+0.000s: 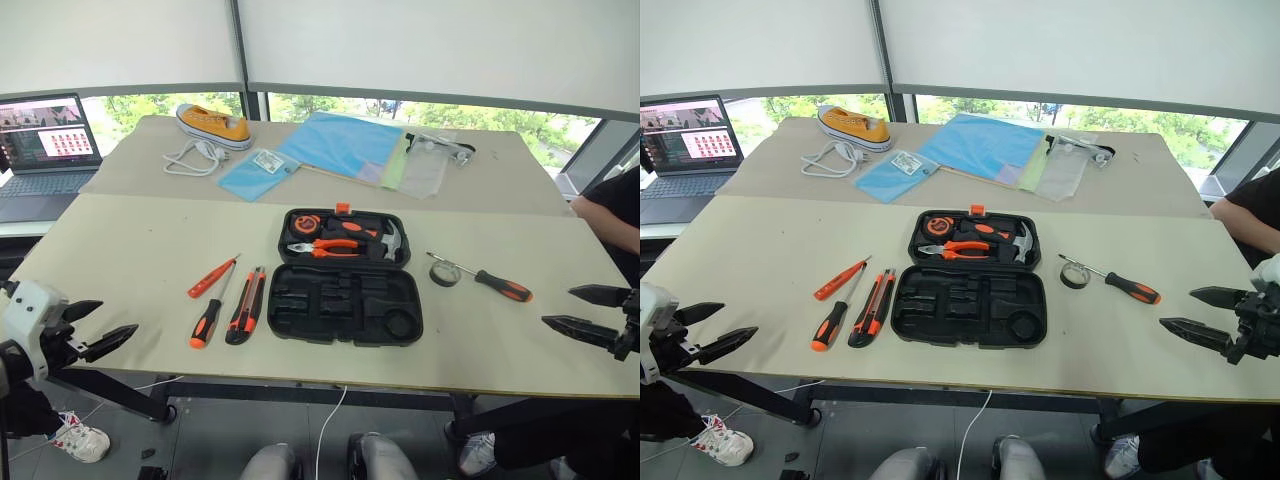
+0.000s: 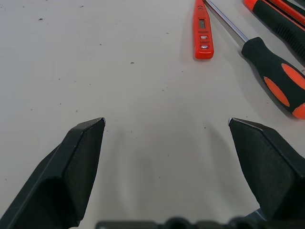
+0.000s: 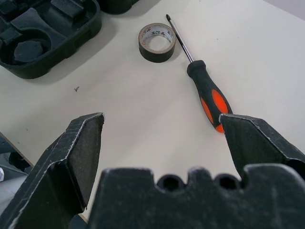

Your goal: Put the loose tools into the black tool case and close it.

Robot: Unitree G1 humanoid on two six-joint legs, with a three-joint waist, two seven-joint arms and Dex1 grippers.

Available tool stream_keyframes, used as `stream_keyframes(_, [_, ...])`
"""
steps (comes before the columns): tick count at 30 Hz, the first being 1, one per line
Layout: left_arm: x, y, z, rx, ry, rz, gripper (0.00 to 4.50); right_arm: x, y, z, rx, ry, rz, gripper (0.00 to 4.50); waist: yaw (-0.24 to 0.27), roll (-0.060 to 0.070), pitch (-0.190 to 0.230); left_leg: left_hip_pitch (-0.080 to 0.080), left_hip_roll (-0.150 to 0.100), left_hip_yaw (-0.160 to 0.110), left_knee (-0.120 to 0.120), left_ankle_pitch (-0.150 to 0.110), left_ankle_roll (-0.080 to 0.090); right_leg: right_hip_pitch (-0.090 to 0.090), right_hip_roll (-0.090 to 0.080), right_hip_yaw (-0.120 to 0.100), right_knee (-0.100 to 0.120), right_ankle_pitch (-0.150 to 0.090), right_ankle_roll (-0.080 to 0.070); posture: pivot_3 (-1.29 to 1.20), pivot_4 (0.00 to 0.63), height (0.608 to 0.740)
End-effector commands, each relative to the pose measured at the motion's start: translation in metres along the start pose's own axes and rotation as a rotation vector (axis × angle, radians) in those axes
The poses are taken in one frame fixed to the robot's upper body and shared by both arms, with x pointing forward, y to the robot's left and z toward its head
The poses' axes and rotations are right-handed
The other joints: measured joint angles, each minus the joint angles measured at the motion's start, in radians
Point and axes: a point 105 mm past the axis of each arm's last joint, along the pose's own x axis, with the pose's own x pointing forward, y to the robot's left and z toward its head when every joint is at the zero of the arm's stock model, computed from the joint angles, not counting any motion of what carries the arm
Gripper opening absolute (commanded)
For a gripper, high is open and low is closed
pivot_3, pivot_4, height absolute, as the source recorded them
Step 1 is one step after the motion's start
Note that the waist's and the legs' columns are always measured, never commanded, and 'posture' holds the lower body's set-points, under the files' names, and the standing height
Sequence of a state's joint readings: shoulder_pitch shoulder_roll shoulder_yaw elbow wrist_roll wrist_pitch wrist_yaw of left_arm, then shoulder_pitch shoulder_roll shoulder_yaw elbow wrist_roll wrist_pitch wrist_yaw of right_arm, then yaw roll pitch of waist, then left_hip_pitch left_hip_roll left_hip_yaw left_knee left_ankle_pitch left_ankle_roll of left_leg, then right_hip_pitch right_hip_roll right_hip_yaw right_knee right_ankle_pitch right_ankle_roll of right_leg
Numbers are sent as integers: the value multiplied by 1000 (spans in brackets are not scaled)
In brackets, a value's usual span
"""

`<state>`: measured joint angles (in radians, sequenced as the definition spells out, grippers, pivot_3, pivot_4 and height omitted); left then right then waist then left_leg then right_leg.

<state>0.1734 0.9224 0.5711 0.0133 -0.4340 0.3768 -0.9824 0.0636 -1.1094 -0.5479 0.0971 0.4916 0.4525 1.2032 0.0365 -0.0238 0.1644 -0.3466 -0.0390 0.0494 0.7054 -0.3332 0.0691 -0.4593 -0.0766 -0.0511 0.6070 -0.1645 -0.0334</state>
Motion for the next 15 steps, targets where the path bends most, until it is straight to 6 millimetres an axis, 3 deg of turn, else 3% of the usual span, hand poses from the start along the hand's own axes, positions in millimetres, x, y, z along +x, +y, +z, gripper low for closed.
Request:
stream_keyframes(1, [-3, 4, 13, 17, -30, 41, 4467, -4, -7, 9, -57, -9, -27, 4500, 0, 0, 0, 0, 0, 0, 0, 0, 0, 0, 0, 0, 0, 0, 0, 0, 150, 718])
stream_keyframes(5, [14, -13, 35, -70, -60, 39, 4467, 3, 5, 29, -149, -54, 8, 4500, 2, 0, 0, 0, 0, 0, 0, 0, 0, 0, 0, 0, 0, 0, 0, 0, 150, 718])
stream_keyframes(8, [27, -32, 50, -62, -64, 66, 4467, 13, 36, 57, -201, -124, 122, 4500, 1, 0, 0, 0, 0, 0, 0, 1, -1, 0, 0, 0, 1, -1, 2, 0, 150, 718])
stream_keyframes(15, [49, -74, 41, -172, 73, 23, 4467, 37, 126, 89, -313, -197, 428, 4500, -2, 0, 0, 1, 0, 0, 0, -2, -7, 0, 1, 0, 3, 0, 0, 0, 150, 718])
